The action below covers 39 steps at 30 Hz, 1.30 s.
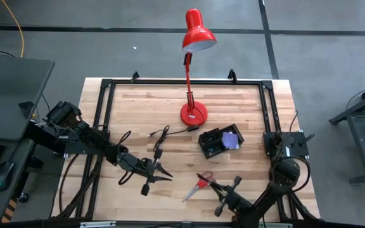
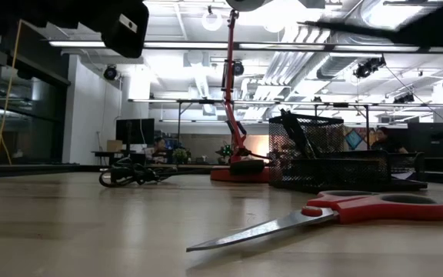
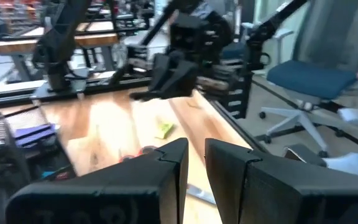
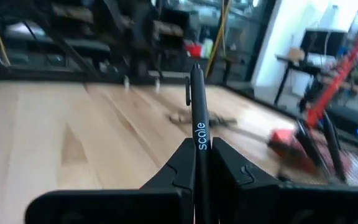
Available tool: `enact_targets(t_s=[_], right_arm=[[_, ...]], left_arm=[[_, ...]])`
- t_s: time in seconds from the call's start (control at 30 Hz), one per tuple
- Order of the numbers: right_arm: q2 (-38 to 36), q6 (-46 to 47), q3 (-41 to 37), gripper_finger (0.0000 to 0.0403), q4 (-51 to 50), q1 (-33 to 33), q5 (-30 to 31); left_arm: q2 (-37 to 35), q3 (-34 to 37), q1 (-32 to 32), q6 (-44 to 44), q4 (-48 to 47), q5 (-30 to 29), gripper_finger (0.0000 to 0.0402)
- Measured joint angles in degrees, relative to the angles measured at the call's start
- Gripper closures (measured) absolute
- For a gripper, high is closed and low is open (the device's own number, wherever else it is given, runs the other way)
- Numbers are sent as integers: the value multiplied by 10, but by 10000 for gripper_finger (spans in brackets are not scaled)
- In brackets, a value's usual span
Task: Pick and place office supplies into organizer
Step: Put the black pen into the desk organizer
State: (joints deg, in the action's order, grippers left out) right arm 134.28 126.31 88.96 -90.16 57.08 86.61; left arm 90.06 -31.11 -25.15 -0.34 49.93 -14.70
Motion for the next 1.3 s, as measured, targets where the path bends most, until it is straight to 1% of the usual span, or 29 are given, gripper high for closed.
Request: enact_targets(t_s=[0.07,0.27,0.4,0.47,0.53,0.73,0.8,0.87,0.97,1.07,1.3], right_arm=[[0,-26,20,392,0,-7,28],[-1,-152,95,392,1,-32,36],[-2,-238,153,392,1,-47,35],[-2,-272,176,392,2,-54,34],[-2,-305,193,392,1,-60,34],[-2,-366,227,392,2,-71,34],[-3,-372,228,392,4,-75,34],[-3,-379,228,392,6,-77,34],[-3,-385,228,392,13,-80,34],[-3,-397,228,392,22,-80,34],[-3,-455,228,392,68,-80,34]], left_arm=[[0,-1,0,1,1,-15,355],[0,-1,0,1,29,-24,355],[0,-1,0,17,55,16,349],[0,-1,0,15,71,34,331],[0,-4,0,14,71,41,303],[0,-30,1,9,48,23,204],[0,-42,0,16,47,14,184],[0,-54,0,17,43,13,172],[0,-73,5,17,7,8,168],[0,-86,9,17,-21,1,175],[0,-87,35,13,-24,0,198]])
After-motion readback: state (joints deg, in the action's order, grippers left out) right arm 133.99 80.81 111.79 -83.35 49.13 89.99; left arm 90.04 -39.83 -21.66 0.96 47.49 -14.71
